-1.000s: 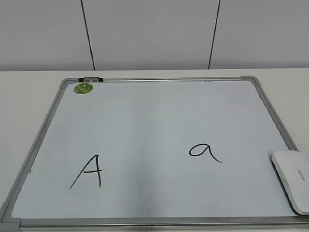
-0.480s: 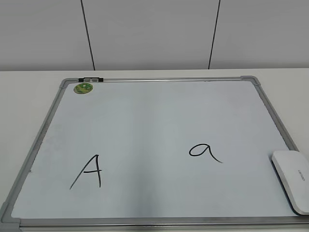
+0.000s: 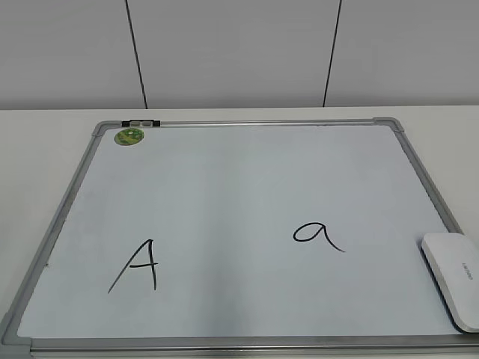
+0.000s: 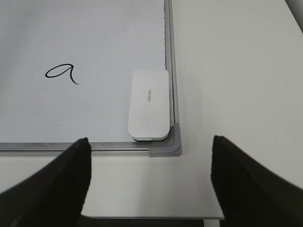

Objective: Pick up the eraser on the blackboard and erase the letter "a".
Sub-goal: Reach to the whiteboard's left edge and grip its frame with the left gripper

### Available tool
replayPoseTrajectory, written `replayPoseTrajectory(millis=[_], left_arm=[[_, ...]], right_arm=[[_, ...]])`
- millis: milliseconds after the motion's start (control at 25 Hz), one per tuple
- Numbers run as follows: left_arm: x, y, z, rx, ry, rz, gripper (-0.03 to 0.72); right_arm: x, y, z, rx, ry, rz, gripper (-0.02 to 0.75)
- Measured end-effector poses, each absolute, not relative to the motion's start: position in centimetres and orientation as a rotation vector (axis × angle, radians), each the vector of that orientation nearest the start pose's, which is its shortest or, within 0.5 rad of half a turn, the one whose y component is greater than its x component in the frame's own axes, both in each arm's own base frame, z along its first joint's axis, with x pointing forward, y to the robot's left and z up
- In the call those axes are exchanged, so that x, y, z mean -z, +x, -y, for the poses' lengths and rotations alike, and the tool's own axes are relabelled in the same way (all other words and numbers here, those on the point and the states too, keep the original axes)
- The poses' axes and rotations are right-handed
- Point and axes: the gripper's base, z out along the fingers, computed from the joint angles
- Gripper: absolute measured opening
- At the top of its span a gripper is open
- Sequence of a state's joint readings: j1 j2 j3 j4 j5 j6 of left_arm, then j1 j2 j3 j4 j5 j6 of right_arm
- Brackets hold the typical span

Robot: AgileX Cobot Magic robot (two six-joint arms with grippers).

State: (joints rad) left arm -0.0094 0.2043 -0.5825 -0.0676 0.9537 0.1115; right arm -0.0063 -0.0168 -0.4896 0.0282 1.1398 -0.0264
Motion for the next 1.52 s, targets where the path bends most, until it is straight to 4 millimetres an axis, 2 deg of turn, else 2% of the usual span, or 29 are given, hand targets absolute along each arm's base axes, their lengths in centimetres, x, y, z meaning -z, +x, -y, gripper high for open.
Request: replayPoseTrajectory(millis=[160, 520, 760, 960, 1120, 1280, 1520], left_arm=[[-31.3, 6.8, 0.6, 0.042, 0.109, -2.156, 0.658], [-31.4, 17.6, 1.0, 0.108, 0.080, -2.424, 0.658], [-30.3, 25.3, 1.4, 0.174, 0.073, -2.633, 0.653], [-27.4, 31.0, 2.0, 0.268, 0.103, -2.798, 0.621], [-23.9, 34.3, 2.3, 0.315, 0.136, -2.894, 0.564], [-20.9, 36.2, 2.3, 0.329, 0.171, -2.961, 0.515], [-17.9, 38.5, 2.4, 0.343, 0.180, -3.003, 0.423]], right_arm=[[-26.8, -1.0, -0.2, -0.015, -0.024, -2.117, 0.587], [-26.8, -1.0, -0.2, -0.015, -0.024, -2.117, 0.586], [-26.8, -1.0, -0.2, -0.015, -0.024, -2.117, 0.587], [-26.8, -1.0, -0.2, -0.015, -0.024, -2.117, 0.587], [-26.8, -1.0, -0.2, -0.015, -0.024, -2.117, 0.587], [-26.8, -1.0, -0.2, -0.015, -0.024, -2.117, 0.587], [-26.8, -1.0, -0.1, 0.005, -0.022, -2.117, 0.587]])
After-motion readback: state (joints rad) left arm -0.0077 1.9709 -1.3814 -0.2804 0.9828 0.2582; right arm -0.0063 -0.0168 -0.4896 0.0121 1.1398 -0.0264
